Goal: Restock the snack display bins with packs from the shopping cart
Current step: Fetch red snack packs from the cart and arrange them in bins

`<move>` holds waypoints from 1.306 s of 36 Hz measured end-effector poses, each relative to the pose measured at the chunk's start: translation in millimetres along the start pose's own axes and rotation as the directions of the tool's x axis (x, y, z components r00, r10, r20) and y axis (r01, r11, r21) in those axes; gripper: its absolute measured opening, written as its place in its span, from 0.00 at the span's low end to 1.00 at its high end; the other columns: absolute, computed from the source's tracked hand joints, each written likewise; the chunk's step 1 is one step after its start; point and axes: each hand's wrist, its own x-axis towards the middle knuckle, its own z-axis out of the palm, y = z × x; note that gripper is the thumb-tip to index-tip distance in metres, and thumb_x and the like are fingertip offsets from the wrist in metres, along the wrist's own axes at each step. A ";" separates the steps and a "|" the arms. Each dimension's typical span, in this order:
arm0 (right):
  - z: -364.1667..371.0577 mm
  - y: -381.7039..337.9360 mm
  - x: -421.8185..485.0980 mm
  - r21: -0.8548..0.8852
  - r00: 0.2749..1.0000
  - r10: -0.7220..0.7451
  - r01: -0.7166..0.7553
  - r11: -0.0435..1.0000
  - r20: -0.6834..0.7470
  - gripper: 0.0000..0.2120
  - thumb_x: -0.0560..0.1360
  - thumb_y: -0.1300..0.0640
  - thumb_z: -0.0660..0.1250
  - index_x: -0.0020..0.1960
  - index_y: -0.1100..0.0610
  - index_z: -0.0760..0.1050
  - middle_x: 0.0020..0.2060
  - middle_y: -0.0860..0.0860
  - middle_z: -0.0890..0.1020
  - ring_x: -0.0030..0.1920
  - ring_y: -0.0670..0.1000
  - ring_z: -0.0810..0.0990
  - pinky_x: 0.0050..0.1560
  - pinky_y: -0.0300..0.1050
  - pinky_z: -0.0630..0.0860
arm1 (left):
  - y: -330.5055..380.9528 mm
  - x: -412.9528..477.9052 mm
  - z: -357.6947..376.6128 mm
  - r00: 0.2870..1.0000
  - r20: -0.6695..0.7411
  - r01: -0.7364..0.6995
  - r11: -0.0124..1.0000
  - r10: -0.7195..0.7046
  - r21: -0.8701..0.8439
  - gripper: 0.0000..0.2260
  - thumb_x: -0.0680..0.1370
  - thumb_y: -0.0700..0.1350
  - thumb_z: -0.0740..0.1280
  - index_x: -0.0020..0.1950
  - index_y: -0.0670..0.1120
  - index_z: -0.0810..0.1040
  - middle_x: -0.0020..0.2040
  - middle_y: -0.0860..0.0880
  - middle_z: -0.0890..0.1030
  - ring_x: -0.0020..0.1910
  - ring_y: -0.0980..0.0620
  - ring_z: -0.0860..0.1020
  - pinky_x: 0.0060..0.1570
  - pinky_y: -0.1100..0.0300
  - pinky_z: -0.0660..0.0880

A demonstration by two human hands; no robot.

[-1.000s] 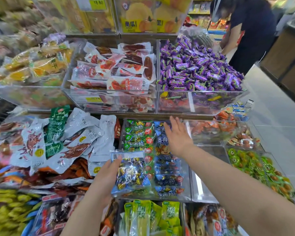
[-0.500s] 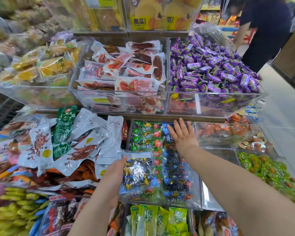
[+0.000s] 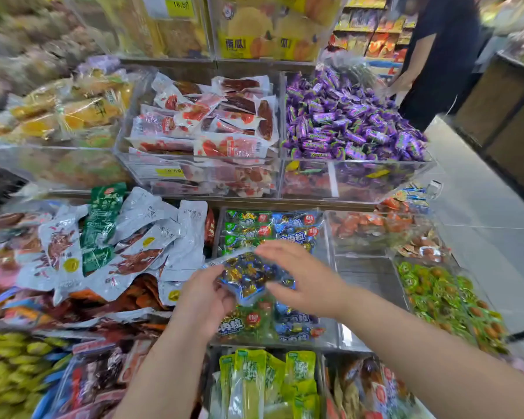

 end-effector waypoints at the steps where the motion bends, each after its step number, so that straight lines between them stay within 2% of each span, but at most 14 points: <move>1: 2.6 -5.3 -7.3 -0.073 0.996 -0.067 0.070 0.995 0.054 0.30 0.73 0.48 0.67 0.72 0.57 0.67 0.69 0.53 0.69 0.72 0.50 0.63 0.73 0.43 0.57 | 0.4 -1.6 4.2 1.000 0.019 0.021 1.000 -0.021 -0.010 0.06 0.81 0.37 0.58 0.47 0.38 0.72 0.31 0.45 0.77 0.22 0.54 0.75 0.22 0.64 0.74; 3: 5.9 -9.4 -16.8 -0.229 0.986 -0.127 0.148 0.962 0.103 0.36 0.69 0.44 0.72 0.72 0.57 0.66 0.69 0.55 0.70 0.71 0.54 0.65 0.71 0.48 0.59 | 1.6 -5.4 11.1 0.996 0.068 0.051 0.999 -0.049 -0.018 0.08 0.81 0.35 0.56 0.43 0.39 0.71 0.24 0.46 0.75 0.18 0.55 0.73 0.18 0.67 0.71; 6: 4.7 -9.1 -21.6 -0.281 0.990 -0.136 0.140 0.949 0.035 0.28 0.68 0.55 0.75 0.66 0.60 0.74 0.62 0.57 0.77 0.63 0.57 0.76 0.63 0.53 0.72 | 0.0 -6.8 13.1 0.992 0.114 0.043 0.997 -0.050 0.058 0.02 0.81 0.34 0.57 0.51 0.40 0.67 0.29 0.41 0.76 0.20 0.51 0.76 0.20 0.62 0.74; 8: 0.5 -5.5 -22.3 -0.216 0.998 -0.066 0.065 0.974 -0.001 0.20 0.70 0.62 0.71 0.62 0.59 0.77 0.56 0.55 0.81 0.55 0.56 0.80 0.53 0.47 0.76 | -2.4 -7.4 13.7 0.990 0.123 0.046 0.977 -0.072 0.207 0.04 0.82 0.40 0.58 0.54 0.40 0.67 0.35 0.38 0.81 0.27 0.45 0.81 0.25 0.56 0.78; 10: -6.2 -0.1 -20.6 -0.115 0.993 0.113 -0.114 0.987 -0.018 0.15 0.75 0.60 0.66 0.62 0.56 0.76 0.53 0.51 0.80 0.52 0.52 0.78 0.47 0.41 0.72 | -6.4 -3.5 12.5 0.998 0.061 0.005 0.906 -0.034 0.423 0.10 0.83 0.50 0.58 0.55 0.43 0.69 0.39 0.41 0.83 0.36 0.43 0.83 0.35 0.51 0.81; 12: -17.2 8.3 -15.1 -0.016 0.953 0.300 -0.301 0.954 -0.054 0.14 0.77 0.58 0.65 0.62 0.56 0.73 0.51 0.52 0.79 0.50 0.52 0.77 0.48 0.42 0.72 | -9.8 2.5 8.9 0.989 0.037 -0.133 0.744 0.144 0.654 0.13 0.81 0.57 0.58 0.57 0.49 0.69 0.48 0.47 0.79 0.48 0.46 0.80 0.48 0.48 0.79; 16: -49.3 31.5 1.8 0.039 0.822 0.558 -0.558 0.829 -0.109 0.18 0.75 0.57 0.68 0.62 0.60 0.68 0.48 0.54 0.76 0.47 0.52 0.74 0.41 0.39 0.65 | -17.2 7.8 1.6 0.858 0.302 -0.448 0.316 0.415 0.836 0.26 0.75 0.61 0.66 0.69 0.51 0.69 0.68 0.51 0.71 0.68 0.51 0.68 0.62 0.56 0.66; 20: -76.4 46.7 20.2 -0.137 0.678 0.732 -0.732 0.667 -0.061 0.21 0.75 0.52 0.67 0.63 0.59 0.67 0.54 0.57 0.77 0.48 0.54 0.74 0.41 0.41 0.65 | -27.9 22.7 5.3 0.803 0.565 -0.496 -0.313 0.191 0.810 0.46 0.69 0.68 0.67 0.79 0.50 0.51 0.80 0.47 0.46 0.78 0.46 0.40 0.75 0.47 0.44; 24: -71.2 50.6 43.2 -0.343 0.696 0.718 -0.672 0.657 0.012 0.25 0.75 0.54 0.67 0.70 0.55 0.65 0.65 0.55 0.74 0.62 0.56 0.74 0.55 0.44 0.71 | -45.6 37.6 4.7 0.843 0.533 -0.412 -0.554 0.068 0.723 0.59 0.64 0.74 0.65 0.78 0.47 0.34 0.77 0.41 0.34 0.75 0.40 0.32 0.72 0.41 0.37; 29: -39.5 64.5 68.2 -0.482 0.768 0.618 -0.484 0.730 0.166 0.24 0.77 0.59 0.63 0.71 0.51 0.65 0.68 0.53 0.71 0.65 0.55 0.72 0.62 0.47 0.70 | -50.6 55.2 12.1 0.856 0.495 -0.323 -0.594 0.150 0.737 0.58 0.66 0.73 0.65 0.77 0.47 0.32 0.77 0.41 0.34 0.75 0.41 0.31 0.70 0.43 0.31; 32: -21.9 75.0 70.9 -0.671 0.744 0.664 -0.455 0.585 0.074 0.24 0.77 0.60 0.58 0.71 0.44 0.64 0.69 0.53 0.70 0.69 0.57 0.66 0.71 0.64 0.55 | -49.2 64.9 13.3 0.880 0.466 -0.325 -0.594 0.096 0.736 0.60 0.64 0.74 0.65 0.76 0.48 0.28 0.76 0.42 0.30 0.74 0.42 0.28 0.68 0.43 0.28; 34: -7.5 76.6 67.2 -0.713 0.744 0.667 -0.487 0.504 -0.037 0.26 0.76 0.59 0.57 0.73 0.48 0.60 0.68 0.57 0.66 0.71 0.59 0.61 0.70 0.69 0.49 | -48.5 70.3 12.4 0.883 0.461 -0.332 -0.584 0.083 0.741 0.61 0.63 0.75 0.65 0.75 0.49 0.27 0.76 0.43 0.30 0.74 0.43 0.28 0.67 0.45 0.27; 40: 43.7 86.1 47.2 -0.717 0.783 0.622 -0.431 0.547 0.004 0.44 0.76 0.50 0.60 0.75 0.55 0.29 0.76 0.58 0.38 0.75 0.60 0.35 0.68 0.70 0.36 | -53.0 77.9 9.3 0.876 0.474 -0.340 -0.590 0.085 0.733 0.61 0.62 0.76 0.63 0.73 0.49 0.24 0.73 0.45 0.25 0.69 0.46 0.23 0.66 0.44 0.25; 47: 45.5 114.6 53.5 -0.782 0.791 0.610 -0.347 0.518 0.053 0.41 0.77 0.58 0.56 0.74 0.51 0.26 0.76 0.54 0.36 0.75 0.58 0.35 0.67 0.70 0.34 | -53.0 83.0 6.8 0.878 0.474 -0.360 -0.569 0.060 0.739 0.60 0.61 0.77 0.63 0.67 0.52 0.19 0.70 0.46 0.22 0.67 0.45 0.20 0.63 0.44 0.22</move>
